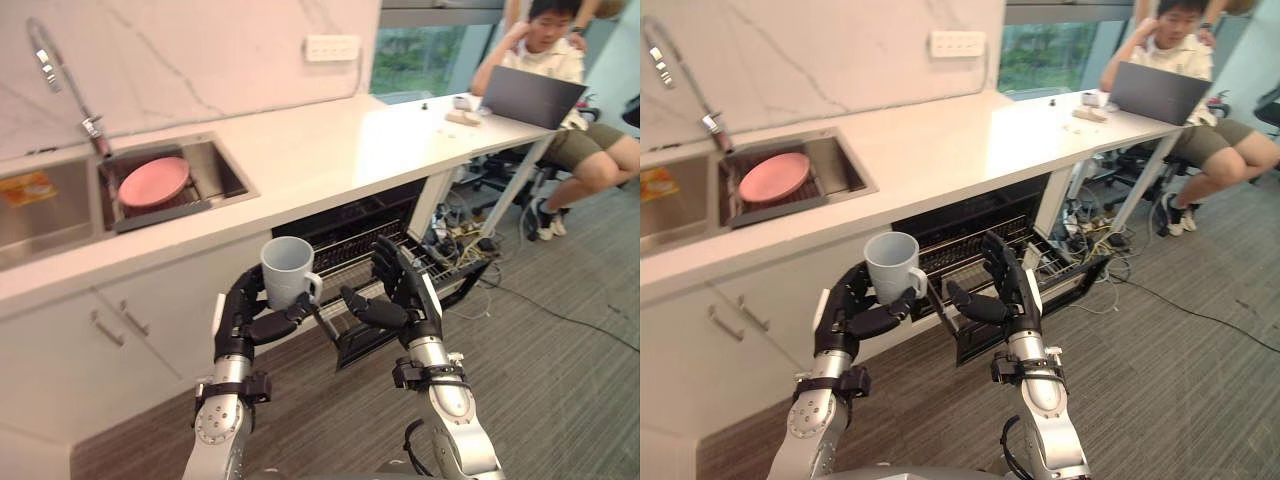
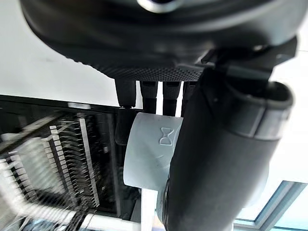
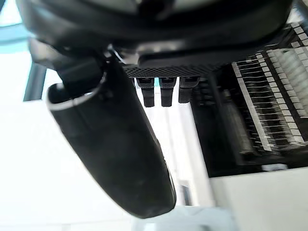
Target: Walk over to the sink, pick up the cup, carry it to the dishwasher, place the cup inside the dishwasher, then close the dishwasher door
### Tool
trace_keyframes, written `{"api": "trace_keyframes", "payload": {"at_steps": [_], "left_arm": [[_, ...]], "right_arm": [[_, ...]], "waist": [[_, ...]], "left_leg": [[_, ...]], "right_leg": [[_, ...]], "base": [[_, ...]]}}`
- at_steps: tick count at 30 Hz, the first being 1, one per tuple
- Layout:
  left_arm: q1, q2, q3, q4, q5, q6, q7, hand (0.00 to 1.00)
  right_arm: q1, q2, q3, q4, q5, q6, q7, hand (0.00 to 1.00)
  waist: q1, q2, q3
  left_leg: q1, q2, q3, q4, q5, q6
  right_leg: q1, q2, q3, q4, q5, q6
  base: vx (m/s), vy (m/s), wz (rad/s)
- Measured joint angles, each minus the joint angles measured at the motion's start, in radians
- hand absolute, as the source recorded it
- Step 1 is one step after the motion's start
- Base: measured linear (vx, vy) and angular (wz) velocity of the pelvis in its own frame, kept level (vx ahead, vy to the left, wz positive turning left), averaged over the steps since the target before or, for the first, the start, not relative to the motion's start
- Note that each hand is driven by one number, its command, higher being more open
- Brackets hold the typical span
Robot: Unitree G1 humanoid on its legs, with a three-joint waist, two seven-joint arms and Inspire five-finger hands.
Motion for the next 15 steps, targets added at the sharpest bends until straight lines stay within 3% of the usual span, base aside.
{"api": "trace_keyframes", "payload": {"at_steps": [2,4,5,6,9,15], "left_arm": [[-0.025,-0.001,0.020,0.021,0.000,0.000,0.014,0.30],[-0.045,-0.001,0.033,0.057,0.000,-0.001,0.016,0.30],[-0.054,0.000,0.038,0.072,0.000,-0.001,0.020,0.30],[-0.062,0.009,0.045,0.088,0.000,-0.001,0.029,0.30],[-0.086,0.046,0.052,0.111,0.000,-0.001,0.035,0.30],[-0.088,0.074,0.053,0.112,0.000,-0.002,0.035,0.30]], "right_arm": [[-0.012,-0.020,-0.001,0.023,0.020,0.000,0.010,0.90],[-0.017,-0.039,0.001,0.066,0.031,0.002,0.025,0.90],[-0.018,-0.047,0.001,0.088,0.035,0.004,0.034,0.90],[-0.018,-0.053,0.002,0.119,0.037,0.009,0.045,0.90],[-0.011,-0.055,0.007,0.125,0.038,0.022,0.085,0.90],[-0.014,-0.073,0.041,0.115,0.069,0.022,0.128,0.90]], "waist": [[0.006,-0.009,0.005],[0.008,-0.008,0.008],[0.008,-0.006,0.009],[0.013,-0.020,0.013],[-0.011,-0.060,-0.004],[-0.015,-0.060,-0.007]], "left_leg": [[-0.041,-0.052,-0.060,-0.171,-0.026,-0.011],[-0.047,-0.096,-0.136,-0.325,-0.006,-0.025],[-0.038,-0.112,-0.171,-0.422,0.062,-0.034],[0.004,-0.129,-0.162,-0.466,0.157,-0.046],[0.052,-0.190,-0.146,-0.547,0.184,-0.007],[0.132,-0.244,-0.104,-0.671,0.230,0.017]], "right_leg": [[0.014,-0.020,0.039,-0.019,0.021,0.025],[0.033,-0.039,0.075,-0.021,0.025,0.035],[0.042,-0.044,0.092,-0.020,0.026,0.042],[0.064,-0.052,0.125,-0.028,0.023,0.073],[0.098,-0.113,0.149,-0.095,0.045,0.106],[0.132,-0.159,0.181,-0.165,0.067,0.142]], "base": [[0.23,0.096,-0.59],[0.21,0.193,-0.54],[0.24,0.292,-0.58],[0.22,0.272,-0.42],[0.13,0.200,-0.07],[0.03,0.092,-0.13]]}}
